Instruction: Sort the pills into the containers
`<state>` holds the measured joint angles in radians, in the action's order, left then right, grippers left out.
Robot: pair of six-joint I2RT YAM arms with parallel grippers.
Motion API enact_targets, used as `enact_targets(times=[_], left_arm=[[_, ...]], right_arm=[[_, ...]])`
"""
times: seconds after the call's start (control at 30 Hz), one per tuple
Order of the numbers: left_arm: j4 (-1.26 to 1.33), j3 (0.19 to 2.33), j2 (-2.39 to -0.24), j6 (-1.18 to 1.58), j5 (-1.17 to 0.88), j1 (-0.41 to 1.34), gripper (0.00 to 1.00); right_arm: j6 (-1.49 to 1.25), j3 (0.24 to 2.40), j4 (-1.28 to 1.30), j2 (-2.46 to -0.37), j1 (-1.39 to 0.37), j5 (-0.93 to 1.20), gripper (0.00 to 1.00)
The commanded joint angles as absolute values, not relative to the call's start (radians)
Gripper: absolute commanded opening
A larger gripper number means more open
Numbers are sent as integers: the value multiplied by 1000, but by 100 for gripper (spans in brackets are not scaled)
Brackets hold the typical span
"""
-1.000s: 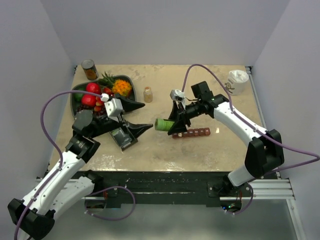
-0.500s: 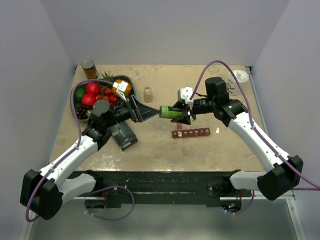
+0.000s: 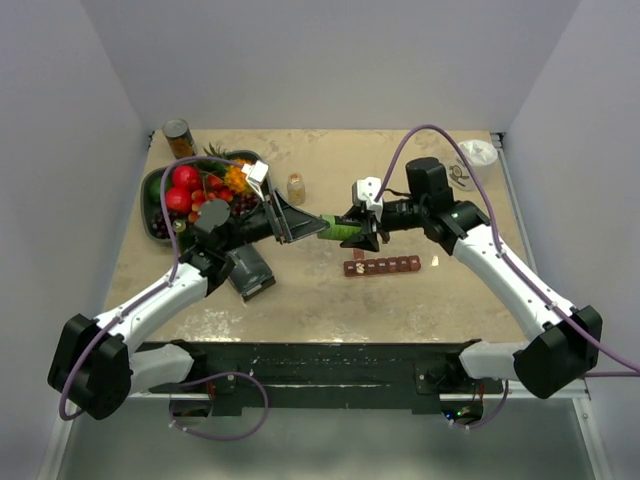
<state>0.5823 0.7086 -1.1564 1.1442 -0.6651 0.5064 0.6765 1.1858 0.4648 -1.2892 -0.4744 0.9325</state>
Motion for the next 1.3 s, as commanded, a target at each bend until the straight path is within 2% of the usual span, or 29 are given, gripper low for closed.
enact_targets(times=[0.0,0.1,0.13,0.2,0.23,0.33,0.4,0.47,0.5,0.53,0.6,0.63,0.67,0.73,0.77,0.8,0.87,0.9,0.97,1.07,1.27], left_arm=[[652,742,-1177,1164,-730,532,80],[605,764,-1186,1131,-738,535,74],[595,773,-1186,1111,-739,535,62],[580,779,-1192,1100,-752,535,48],[568,794,-1193,1074,-759,535,35],[511,837,-1200,955,-816,534,19],[487,863,-1210,863,-930,535,17],[399,928,-1218,599,-1020,535,11],[198,955,-1218,466,-1055,540,10],[93,1012,-1216,169,-1075,543,9],[-185,1051,-1204,-141,-1094,557,9],[-239,1067,-1198,-373,-1104,561,10],[-271,1071,-1193,-461,-1127,563,11],[-269,1056,-1183,-587,-1115,558,22],[-240,1046,-1181,-580,-1089,560,32],[-159,1036,-1177,-556,-1027,548,49],[-36,990,-1161,-400,-980,523,61],[129,965,-1129,-314,-947,488,77],[240,901,-1092,-102,-937,453,98],[360,874,-1037,203,-887,396,99],[319,891,-1057,653,-850,387,99]], right_arm=[[658,1178,394,-1279,-483,936,0],[646,1166,382,-1276,-483,934,0],[643,1164,376,-1276,-485,933,0],[626,1160,370,-1276,-483,934,0],[620,1157,361,-1278,-485,936,0],[565,1141,321,-1279,-485,954,0],[472,1109,278,-1281,-482,991,0],[382,1080,178,-1288,-482,1047,0],[276,1045,137,-1292,-479,1119,0],[212,1025,33,-1296,-477,1159,0],[-9,942,-111,-1305,-477,1259,0],[-99,915,-278,-1308,-477,1279,0],[-165,890,-343,-1312,-476,1293,0],[-225,871,-383,-1328,-477,1307,0],[-225,873,-382,-1333,-477,1307,0],[-222,876,-379,-1335,-477,1307,0],[-203,877,-354,-1330,-476,1299,0],[-166,880,-338,-1325,-476,1295,0],[-112,887,-264,-1310,-476,1275,0],[-14,893,-206,-1298,-476,1247,0],[161,937,-29,-1284,-476,1192,0]])
